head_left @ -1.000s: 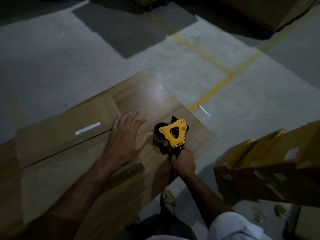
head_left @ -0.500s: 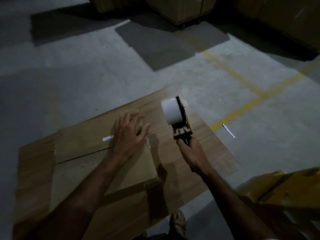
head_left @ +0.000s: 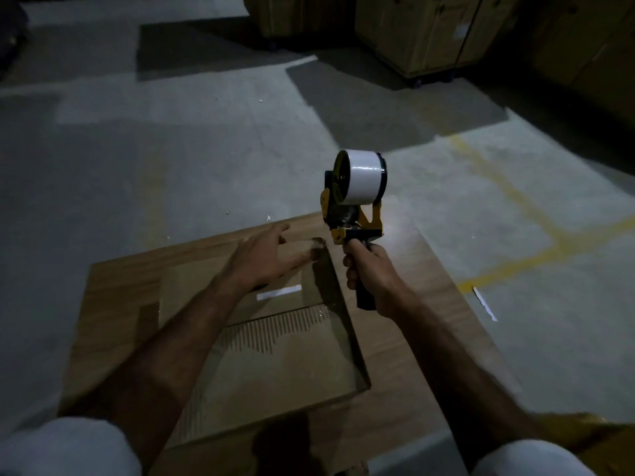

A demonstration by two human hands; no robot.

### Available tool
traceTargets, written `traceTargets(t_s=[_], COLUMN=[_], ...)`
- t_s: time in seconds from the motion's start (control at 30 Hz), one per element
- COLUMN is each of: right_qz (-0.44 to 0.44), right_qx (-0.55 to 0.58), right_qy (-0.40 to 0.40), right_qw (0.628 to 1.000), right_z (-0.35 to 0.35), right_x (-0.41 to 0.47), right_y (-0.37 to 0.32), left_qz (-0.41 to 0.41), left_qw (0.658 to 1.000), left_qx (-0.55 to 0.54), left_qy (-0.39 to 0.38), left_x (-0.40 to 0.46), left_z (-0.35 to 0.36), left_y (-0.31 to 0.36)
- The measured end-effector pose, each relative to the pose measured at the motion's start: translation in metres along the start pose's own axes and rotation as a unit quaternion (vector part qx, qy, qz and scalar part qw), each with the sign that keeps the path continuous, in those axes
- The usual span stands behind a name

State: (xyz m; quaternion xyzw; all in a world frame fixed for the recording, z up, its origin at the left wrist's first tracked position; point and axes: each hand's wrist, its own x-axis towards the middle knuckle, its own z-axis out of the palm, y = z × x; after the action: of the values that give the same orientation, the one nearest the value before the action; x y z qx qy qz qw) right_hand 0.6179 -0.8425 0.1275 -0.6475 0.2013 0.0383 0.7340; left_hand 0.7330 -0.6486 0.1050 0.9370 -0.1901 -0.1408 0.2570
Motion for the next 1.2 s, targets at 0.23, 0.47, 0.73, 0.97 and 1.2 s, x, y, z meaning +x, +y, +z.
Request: traceTargets(t_s=[0.23,0.47,0.73,0.97,1.2], right_qz=[0.009,0.043,0.073,0.065,0.046], right_qx=[-0.050,-0.082,-0.046,-0.048,-0.014], right_qy=[-0.017,0.014,0.012,0.016,0.010], right_qw=[0.999,0.996,0.996,0.997,0.999], right_z=[0.022,0.029,0.033,0.036,0.030], right_x=[0.003,-0.005,-0.013,-0.017,-0.014], right_y=[0.003,-0.001,0.000,-0.004,-0.019], left_qz=[0.030,0.018,0.038,0.087,0.125], left_qw=[0.964,0.913,0.930,0.943,0.938], left_qx=[-0.258,-0.364,-0.320,-0.304,-0.319], left_qy=[-0.061,-0.184,-0.175,-0.104,0.044], left_x=[0.031,0.052,0.052,0.043,0.033], left_z=[-0.003,-0.002,-0.006,0.005,0.012], left_y=[-0.004,-0.011,-0.006,-0.011,-0.008])
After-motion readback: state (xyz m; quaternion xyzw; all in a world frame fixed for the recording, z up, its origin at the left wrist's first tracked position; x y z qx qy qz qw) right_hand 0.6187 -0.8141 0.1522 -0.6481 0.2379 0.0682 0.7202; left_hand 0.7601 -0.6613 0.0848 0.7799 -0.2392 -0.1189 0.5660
